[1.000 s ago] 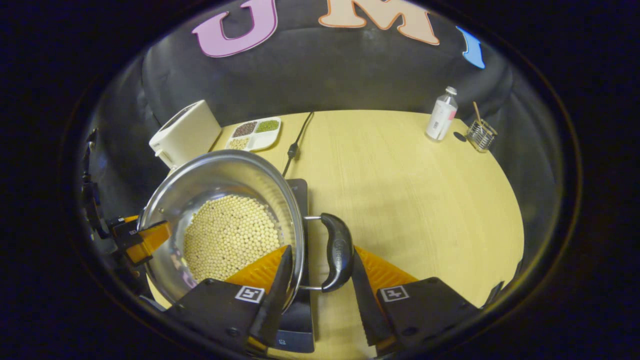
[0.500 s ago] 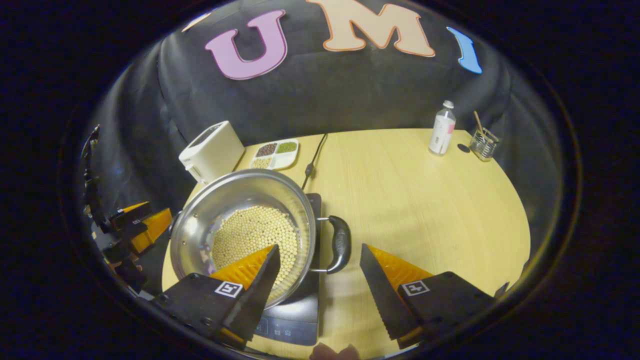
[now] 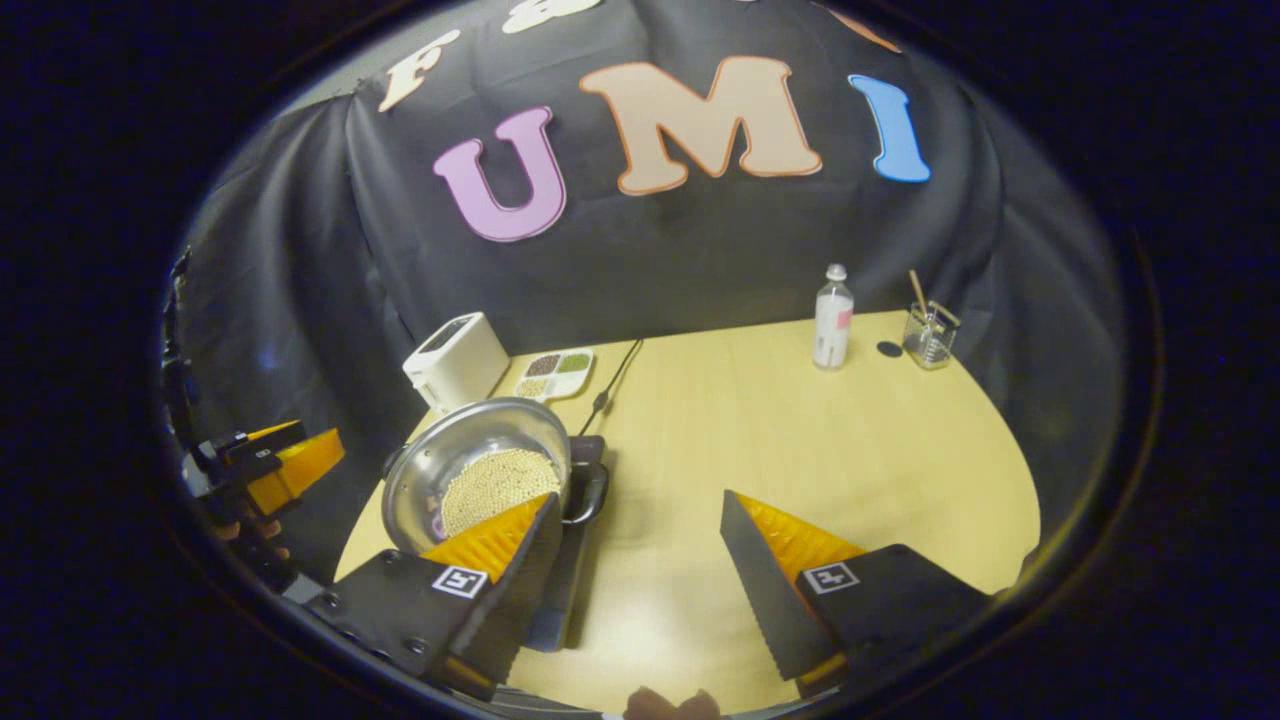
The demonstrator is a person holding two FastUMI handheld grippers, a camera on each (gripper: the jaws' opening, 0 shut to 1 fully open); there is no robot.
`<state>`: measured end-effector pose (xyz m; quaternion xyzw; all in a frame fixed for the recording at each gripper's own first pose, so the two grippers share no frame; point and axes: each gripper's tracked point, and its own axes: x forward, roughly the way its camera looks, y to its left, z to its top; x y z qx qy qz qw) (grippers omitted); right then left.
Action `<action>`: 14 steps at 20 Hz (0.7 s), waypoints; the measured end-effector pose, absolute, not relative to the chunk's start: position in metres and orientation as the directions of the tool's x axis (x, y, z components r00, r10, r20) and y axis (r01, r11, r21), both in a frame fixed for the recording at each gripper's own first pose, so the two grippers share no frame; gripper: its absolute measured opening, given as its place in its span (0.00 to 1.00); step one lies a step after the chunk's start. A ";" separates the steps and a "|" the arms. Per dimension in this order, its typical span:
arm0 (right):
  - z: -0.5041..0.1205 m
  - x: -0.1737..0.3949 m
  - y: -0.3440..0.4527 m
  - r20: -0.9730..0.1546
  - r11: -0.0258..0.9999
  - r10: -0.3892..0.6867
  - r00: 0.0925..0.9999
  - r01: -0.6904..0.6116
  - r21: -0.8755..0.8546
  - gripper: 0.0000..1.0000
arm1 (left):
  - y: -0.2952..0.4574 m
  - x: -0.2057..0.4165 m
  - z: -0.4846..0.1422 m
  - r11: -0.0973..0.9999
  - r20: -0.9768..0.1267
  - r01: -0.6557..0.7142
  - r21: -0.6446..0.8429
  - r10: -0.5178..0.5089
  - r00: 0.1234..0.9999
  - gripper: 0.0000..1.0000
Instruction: First push the handle of the pot to place it horizontally, then grasp the pot with both hands and set it on the induction cooktop.
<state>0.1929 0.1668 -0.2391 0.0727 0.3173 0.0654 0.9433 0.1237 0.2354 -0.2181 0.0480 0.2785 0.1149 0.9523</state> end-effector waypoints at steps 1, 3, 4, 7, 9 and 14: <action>-0.228 0.187 0.159 -0.566 0.979 0.180 0.805 -0.093 0.180 0.98 | 0.222 0.118 -0.208 0.969 -0.502 -0.205 0.136 0.246 0.829 0.94; -0.205 0.178 0.143 -0.521 0.978 0.188 0.832 -0.113 0.173 0.94 | 0.191 0.114 -0.187 0.972 -0.468 -0.217 0.091 0.234 0.852 0.94; -0.194 0.175 0.138 -0.501 0.977 0.194 0.844 -0.121 0.174 0.98 | 0.176 0.108 -0.178 0.974 -0.459 -0.215 0.077 0.226 0.859 0.94; -0.161 0.167 0.123 -0.441 0.974 0.202 0.874 -0.133 0.182 0.98 | 0.145 0.105 -0.147 0.978 -0.414 -0.202 0.047 0.203 0.887 0.94; -0.137 0.163 0.112 -0.405 0.974 0.192 0.894 -0.122 0.193 0.94 | 0.127 0.104 -0.127 0.982 -0.380 -0.186 0.029 0.183 0.907 0.94; -0.079 0.155 0.097 -0.305 0.969 0.170 0.937 -0.103 0.225 0.93 | 0.096 0.101 -0.070 0.993 -0.257 -0.120 0.016 0.120 0.959 0.97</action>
